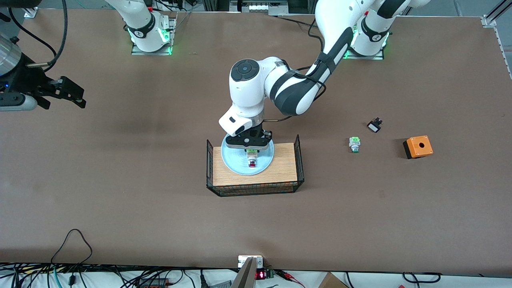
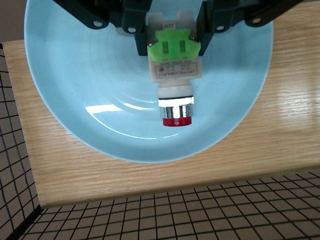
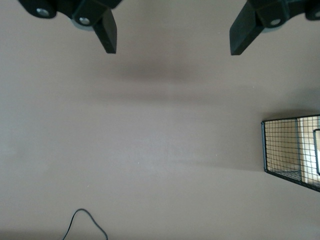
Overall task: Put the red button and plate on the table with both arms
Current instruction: 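Lift the red button with the left gripper while the right gripper reaches the plate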
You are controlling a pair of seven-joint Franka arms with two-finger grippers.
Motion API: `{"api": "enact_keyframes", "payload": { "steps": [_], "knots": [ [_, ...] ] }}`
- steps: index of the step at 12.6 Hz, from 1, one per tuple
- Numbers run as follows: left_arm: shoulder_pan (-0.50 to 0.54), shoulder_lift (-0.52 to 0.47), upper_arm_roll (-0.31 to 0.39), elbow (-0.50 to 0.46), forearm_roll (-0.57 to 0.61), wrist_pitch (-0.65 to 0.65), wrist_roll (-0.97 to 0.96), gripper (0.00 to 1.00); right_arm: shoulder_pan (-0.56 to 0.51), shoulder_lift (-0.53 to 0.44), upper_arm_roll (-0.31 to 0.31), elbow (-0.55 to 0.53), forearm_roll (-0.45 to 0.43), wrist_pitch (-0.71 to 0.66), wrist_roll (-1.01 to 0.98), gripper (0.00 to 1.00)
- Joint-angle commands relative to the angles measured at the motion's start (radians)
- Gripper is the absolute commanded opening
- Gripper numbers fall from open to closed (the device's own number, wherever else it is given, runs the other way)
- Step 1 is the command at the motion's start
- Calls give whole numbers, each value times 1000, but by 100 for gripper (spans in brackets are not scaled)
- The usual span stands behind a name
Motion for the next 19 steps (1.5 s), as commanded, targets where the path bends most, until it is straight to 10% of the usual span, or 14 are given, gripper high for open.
{"api": "enact_keyframes", "payload": {
  "steps": [1,9,19],
  "knots": [
    [2,-7,4,14,19,-4,-18,24,12,-13,-16,33,17,-41,8,100],
    [86,-205,-15,17,2,-295,105,24,95,-3,2,6,22,-127,-41,100],
    [547,-277,-12,-104,-158,-415,861,25,588,176,3,15,5,42,-177,100]
  ]
}}
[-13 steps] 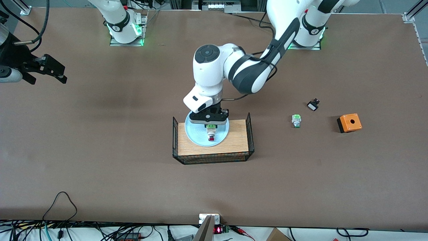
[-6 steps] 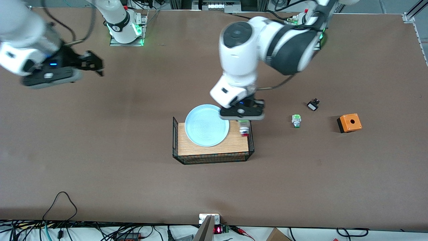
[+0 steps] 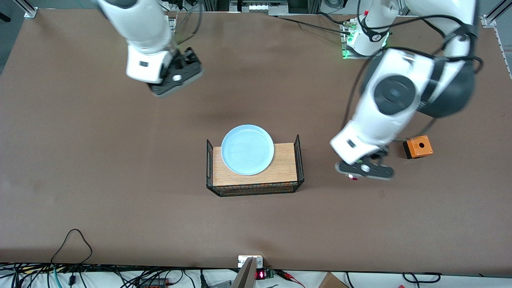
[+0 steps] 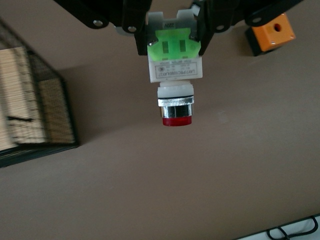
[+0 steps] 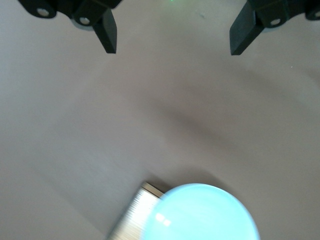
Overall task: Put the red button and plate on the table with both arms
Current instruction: 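Lower the button beside the orange box while the right gripper grips the plate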
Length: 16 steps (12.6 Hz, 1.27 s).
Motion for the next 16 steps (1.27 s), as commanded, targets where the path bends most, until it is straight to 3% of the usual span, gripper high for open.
{"api": "enact_keyframes", "payload": {
  "steps": [1,4,7,9,13,16],
  "knots": [
    [133,-24,-15,-112,-24,50,176,24,104,85,-16,15,-29,138,-138,100],
    [270,-35,-15,-244,-22,164,303,25,163,198,-16,15,-101,318,-200,100],
    [333,-110,-15,-474,-24,364,357,25,210,299,-16,14,-138,509,-211,100],
    [376,-119,-15,-621,-24,537,359,25,220,350,-16,14,-178,582,-211,100],
    [436,-99,-14,-824,-24,864,362,24,224,399,-16,14,-235,633,-208,99],
    [462,-55,-14,-883,-22,1011,362,25,231,410,-16,14,-284,634,-201,75]
  ]
}}
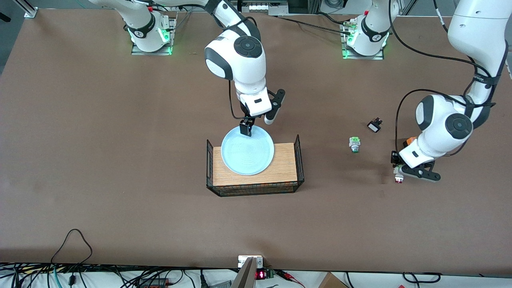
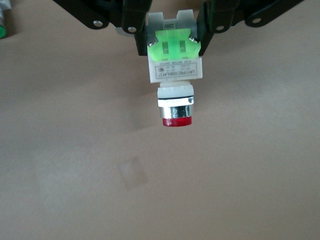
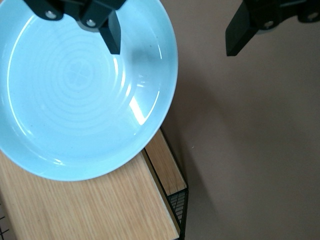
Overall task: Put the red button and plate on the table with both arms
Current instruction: 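Lower the button beside the orange box while the right gripper grips the plate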
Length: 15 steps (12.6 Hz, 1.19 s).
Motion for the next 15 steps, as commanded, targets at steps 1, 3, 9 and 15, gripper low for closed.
{"api": "enact_keyframes", "payload": {
  "steps": [1,3,9,15],
  "knots": [
    [22,9,-12,-35,-15,62,23,26,17,17,-13,16,-48,12,-4,66],
    [22,20,-12,-34,-15,62,11,32,19,23,-13,16,-54,27,-10,45],
    [22,39,-12,-23,-15,62,12,100,32,17,-13,19,-51,30,-6,5],
    [11,-49,-20,41,-15,-148,6,100,31,-35,-13,59,-38,-18,-7,0]
  ]
}}
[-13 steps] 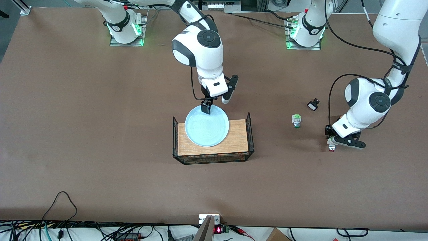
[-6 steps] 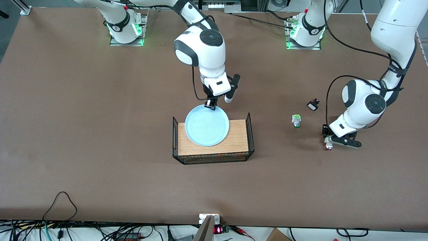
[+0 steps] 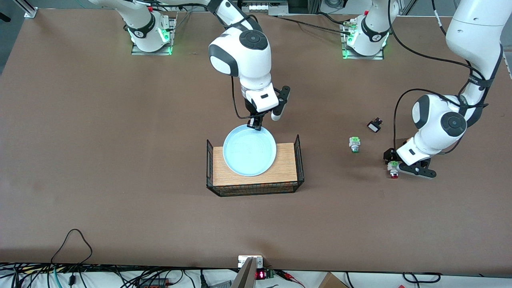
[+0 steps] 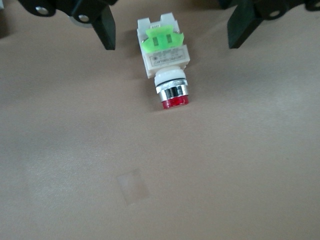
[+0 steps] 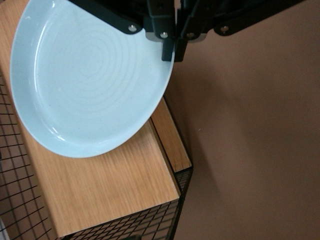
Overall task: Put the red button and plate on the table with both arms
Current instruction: 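Lower the button beside the orange box while the right gripper grips the plate, then lift the plate with the right gripper while the left gripper releases the button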
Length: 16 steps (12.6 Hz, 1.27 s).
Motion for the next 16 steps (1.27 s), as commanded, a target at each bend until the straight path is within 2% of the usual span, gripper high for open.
{"api": "enact_keyframes", "payload": {
  "steps": [1,3,5,7,9,12,14,16],
  "knots": [
    [1,-66,-37,61,-15,-175,2,100,12,-60,-8,24,12,-75,1,0],
    [-2,-88,-77,182,-15,-397,-53,100,9,-133,-10,25,67,-138,4,0],
    [-2,-86,-135,329,-15,-608,-95,100,8,-205,-10,24,70,-208,6,0],
    [-2,-86,-189,451,-15,-754,-135,100,2,-280,-16,13,70,-316,17,0],
    [-3,-86,-250,544,-15,-877,-208,100,-58,-333,-22,10,68,-426,6,0],
    [-3,-88,-339,669,-12,-1059,-317,100,-167,-347,-27,-4,64,-512,56,0],
    [-3,-88,-367,756,-10,-1139,-328,100,-265,-331,-27,-37,55,-519,150,0],
    [-2,-89,-373,786,-3,-1207,-327,100,-338,-286,-30,-53,49,-519,231,0]
  ]
}}
